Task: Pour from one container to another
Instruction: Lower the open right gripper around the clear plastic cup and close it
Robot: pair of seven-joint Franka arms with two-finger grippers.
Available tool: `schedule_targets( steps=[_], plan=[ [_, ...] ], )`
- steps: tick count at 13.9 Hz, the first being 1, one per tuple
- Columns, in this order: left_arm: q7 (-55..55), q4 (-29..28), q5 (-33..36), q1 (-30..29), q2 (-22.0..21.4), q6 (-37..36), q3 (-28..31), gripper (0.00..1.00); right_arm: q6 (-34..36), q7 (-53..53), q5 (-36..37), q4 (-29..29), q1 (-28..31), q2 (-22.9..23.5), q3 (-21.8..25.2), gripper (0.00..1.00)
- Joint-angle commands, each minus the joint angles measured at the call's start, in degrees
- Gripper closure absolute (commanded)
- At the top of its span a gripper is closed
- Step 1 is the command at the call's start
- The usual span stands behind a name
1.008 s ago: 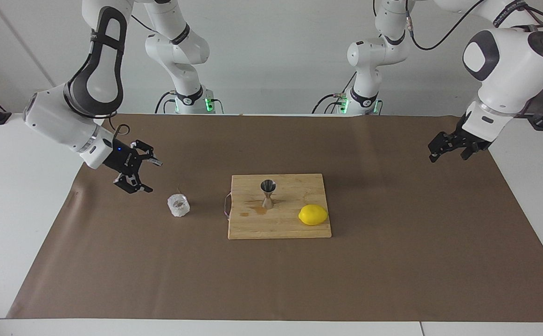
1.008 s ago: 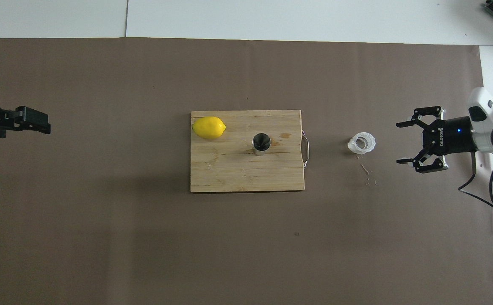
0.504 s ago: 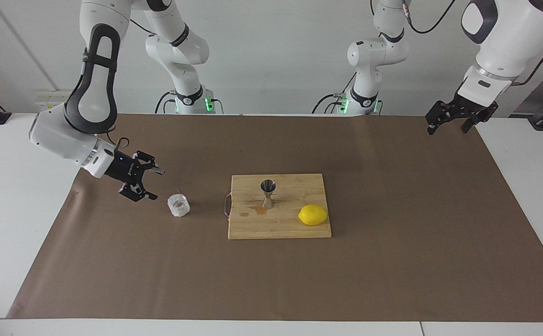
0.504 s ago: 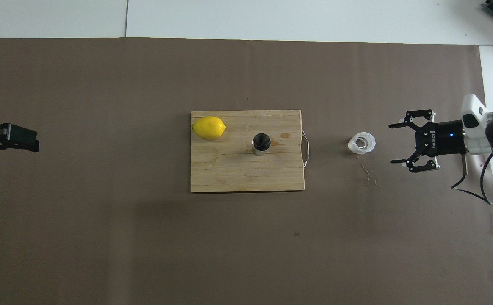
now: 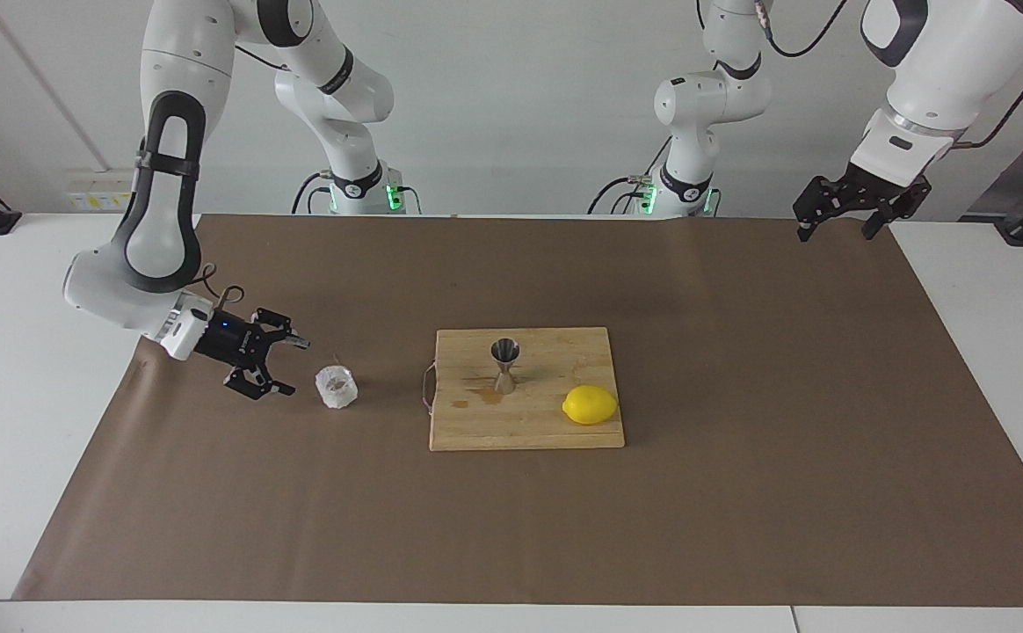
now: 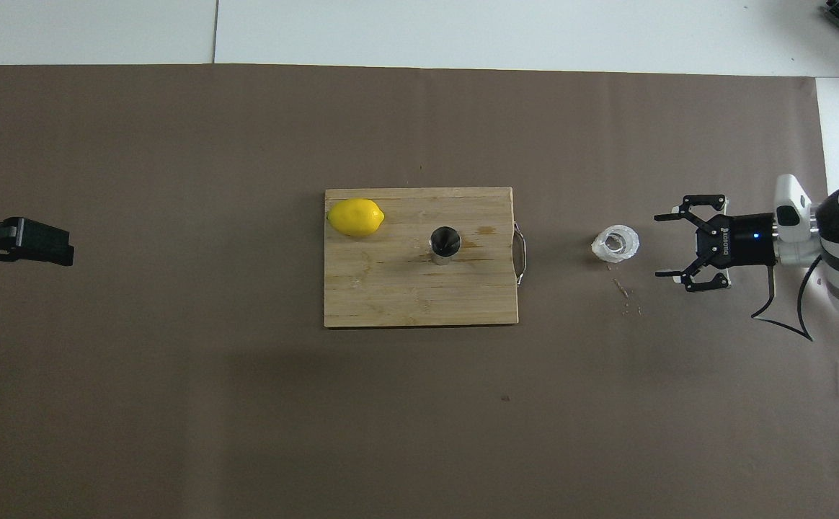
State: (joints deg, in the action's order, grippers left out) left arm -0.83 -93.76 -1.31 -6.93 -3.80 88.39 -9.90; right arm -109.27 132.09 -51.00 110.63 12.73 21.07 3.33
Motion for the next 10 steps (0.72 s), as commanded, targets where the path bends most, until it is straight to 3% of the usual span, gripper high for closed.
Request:
schedule_targets(
  steps=[1, 10],
  plan=[
    [-0.48, 3.48, -1.94, -0.01, 0.80, -2.42, 0.32, 0.00, -0.51, 1.68, -3.22, -1.65, -0.33, 2.92, -0.87, 0.00],
    [-0.14, 4.90, -0.97, 0.34, 1.51, -6.39, 0.23, 0.00, -3.84, 2.03, -8.33, -0.86, -3.05, 5.04, -0.87, 0.00]
  ],
)
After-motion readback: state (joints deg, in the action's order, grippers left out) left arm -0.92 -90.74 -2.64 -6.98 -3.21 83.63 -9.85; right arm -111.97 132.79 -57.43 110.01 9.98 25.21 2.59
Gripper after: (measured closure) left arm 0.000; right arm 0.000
